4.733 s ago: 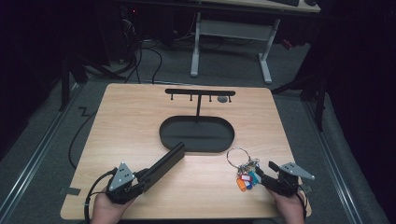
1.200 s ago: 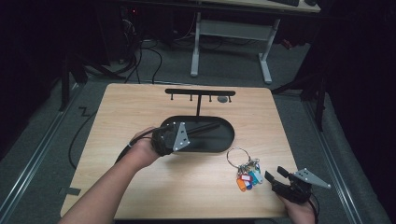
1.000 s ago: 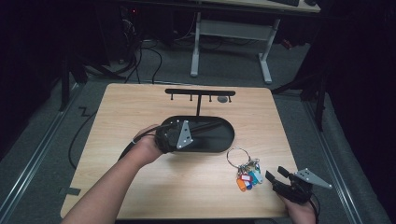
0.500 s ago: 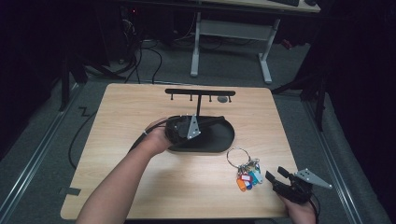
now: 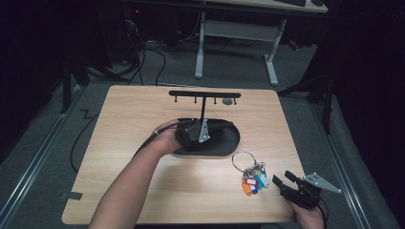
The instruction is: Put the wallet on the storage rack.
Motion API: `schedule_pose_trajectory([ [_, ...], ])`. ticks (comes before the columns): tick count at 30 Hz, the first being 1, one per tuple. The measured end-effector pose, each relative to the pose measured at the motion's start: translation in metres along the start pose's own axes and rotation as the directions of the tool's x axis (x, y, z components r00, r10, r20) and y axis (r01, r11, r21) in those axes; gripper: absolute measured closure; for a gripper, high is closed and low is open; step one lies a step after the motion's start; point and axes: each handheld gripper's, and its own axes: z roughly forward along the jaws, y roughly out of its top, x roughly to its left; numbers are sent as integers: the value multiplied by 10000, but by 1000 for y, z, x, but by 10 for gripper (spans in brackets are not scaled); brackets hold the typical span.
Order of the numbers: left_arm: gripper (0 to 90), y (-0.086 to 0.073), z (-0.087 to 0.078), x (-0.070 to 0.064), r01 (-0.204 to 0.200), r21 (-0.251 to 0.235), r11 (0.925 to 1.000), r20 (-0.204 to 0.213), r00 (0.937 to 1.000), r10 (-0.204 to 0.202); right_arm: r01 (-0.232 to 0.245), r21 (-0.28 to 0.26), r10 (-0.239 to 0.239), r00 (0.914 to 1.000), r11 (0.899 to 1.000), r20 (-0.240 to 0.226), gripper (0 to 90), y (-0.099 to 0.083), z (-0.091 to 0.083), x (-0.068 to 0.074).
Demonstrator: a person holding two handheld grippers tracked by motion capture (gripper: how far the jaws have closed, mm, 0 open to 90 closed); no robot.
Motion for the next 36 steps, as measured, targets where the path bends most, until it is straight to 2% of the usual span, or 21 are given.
schedule_pose_trajectory([
  [2, 745, -5, 3, -3, -148, 320, 9994, -2, 9999, 149, -22, 26, 22, 10000, 10000, 22, 371, 0, 0, 0],
  [5, 741, -11, 8, -7, -119, 661, 9977, 46, 9999, 116, 13, 55, -13, 10000, 10000, 12, 372, 0, 0, 1],
  [7, 736, -14, 10, -9, -20, 667, 9978, 62, 10000, 16, 65, 79, -65, 10000, 9999, 4, 371, 0, 1, 2],
  [11, 701, -13, 12, -15, 87, 866, 9962, 387, 9992, -121, 128, 139, -128, 9999, 9998, 33, 371, -1, 1, 3],
  [12, 684, -12, 14, -16, 259, 991, 9947, 572, 9979, -316, 122, 146, -123, 9999, 9998, 52, 371, -1, 1, 3],
  [14, 635, -13, 16, -18, 391, 1238, 9915, 706, 9963, -482, 65, 122, -66, 9999, 9999, 96, 370, -1, 0, 3],
  [15, 613, -14, 16, -18, 587, 1258, 9903, 786, 9945, -690, 59, 107, -60, 9999, 9999, 96, 370, -1, 0, 2],
  [17, 569, -18, 15, -17, 973, 1252, 9874, 925, 9897, -1092, 68, 82, -68, 9999, 9999, 114, 370, -1, -1, 2],
  [21, 561, -25, 9, -18, 1651, 1016, 9810, 986, 9796, -1751, -29, 123, 28, 9999, 9999, 110, 370, -1, 0, 1],
  [24, 558, -31, 0, -15, 2414, 683, 9680, 1011, 9636, -2475, 23, 124, -24, 10000, 9999, 90, 370, -1, 0, 2],
  [26, 556, -33, -8, -14, 2776, 554, 9591, 1046, 9537, -2821, 49, 107, -51, 9999, 9999, 103, 372, -1, 0, 2],
  [27, 545, -34, -12, -13, 2865, 500, 9568, 1042, 9512, -2903, 63, 102, -64, 9999, 9999, 103, 376, -1, 0, 1],
  [28, 544, -37, -21, -14, 3204, 184, 9471, 1023, 9417, -3206, 28, 116, -29, 9999, 9999, 115, 376, -1, -1, 1],
  [30, 545, -40, -29, -15, 3507, -23, 9365, 1007, 9318, -3487, 6, 163, -8, 9999, 9999, 145, 379, -2, 0, 1],
  [32, 545, -45, -40, -20, 3926, -180, 9195, 1064, 9152, -3886, 32, 171, -35, 9999, 9998, 162, 383, -1, 0, 2],
  [34, 545, -50, -48, -27, 4171, -360, 9081, 1030, 9054, -4118, 88, 209, -93, 9997, 9997, 220, 386, -1, 0, 2],
  [35, 544, -54, -54, -32, 4396, -563, 8964, 1026, 8956, -4328, 124, 227, -129, 9997, 9997, 213, 388, -1, 0, 3],
  [36, 539, -58, -58, -37, 4661, -740, 8816, 1143, 8822, -4568, 157, 247, -162, 9997, 9996, 191, 389, -1, 1, 3],
])
